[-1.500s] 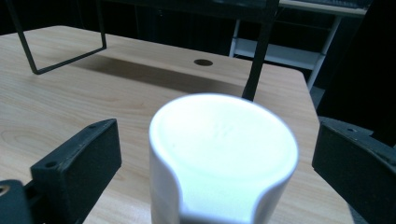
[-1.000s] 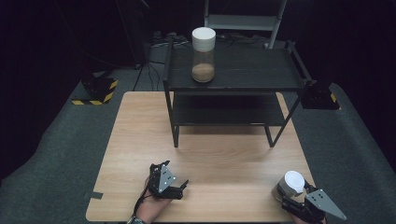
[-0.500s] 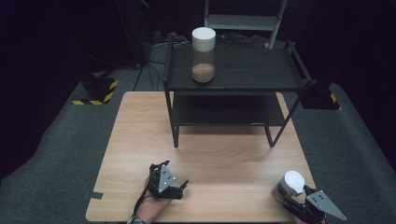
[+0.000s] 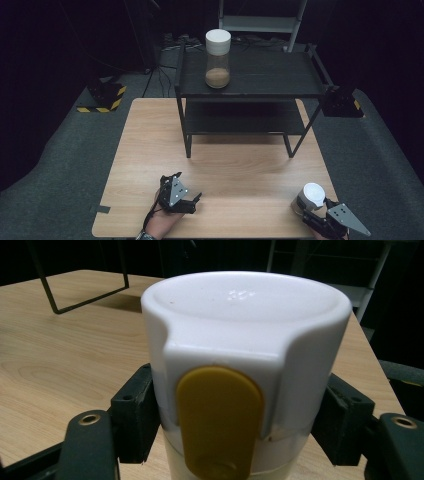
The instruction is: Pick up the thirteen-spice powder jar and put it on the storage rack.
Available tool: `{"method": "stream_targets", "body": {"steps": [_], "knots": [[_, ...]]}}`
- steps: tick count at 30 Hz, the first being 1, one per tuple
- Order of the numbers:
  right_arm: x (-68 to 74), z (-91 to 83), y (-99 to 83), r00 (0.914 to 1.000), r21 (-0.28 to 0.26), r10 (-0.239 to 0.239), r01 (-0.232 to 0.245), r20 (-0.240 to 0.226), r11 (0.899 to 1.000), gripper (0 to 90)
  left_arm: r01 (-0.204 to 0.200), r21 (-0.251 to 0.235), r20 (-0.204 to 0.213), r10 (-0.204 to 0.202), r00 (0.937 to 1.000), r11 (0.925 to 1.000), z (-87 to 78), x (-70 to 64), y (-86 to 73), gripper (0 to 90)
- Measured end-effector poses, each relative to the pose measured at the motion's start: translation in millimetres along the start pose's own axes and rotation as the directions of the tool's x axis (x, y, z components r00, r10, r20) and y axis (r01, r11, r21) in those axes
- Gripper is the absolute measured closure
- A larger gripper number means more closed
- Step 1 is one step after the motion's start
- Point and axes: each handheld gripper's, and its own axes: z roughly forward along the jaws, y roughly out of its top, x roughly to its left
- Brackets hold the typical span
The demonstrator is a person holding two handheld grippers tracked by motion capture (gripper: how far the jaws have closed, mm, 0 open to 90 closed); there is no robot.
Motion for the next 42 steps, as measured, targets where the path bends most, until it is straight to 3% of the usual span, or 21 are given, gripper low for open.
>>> {"method": "stream_targets", "body": {"steps": [16, 42], "knots": [[15.7, -5.3, 24.8, 0.9983, -0.078, -0.028, 0.024, -0.052, 0.997, 29.8, 0.0, -0.001, 0.001, 0.0, 1.0, 1.0, -0.2, 0.1, -0.3, 1.1], [24.2, 30.8, 61.2, 0.9907, -0.096, -0.061, 0.05, -0.122, 0.994, 29.8, 0.027, 0.0, 0.014, -0.027, 0.9995, 0.9996, -0.2, 5.3, -0.2, 0.7]]}}
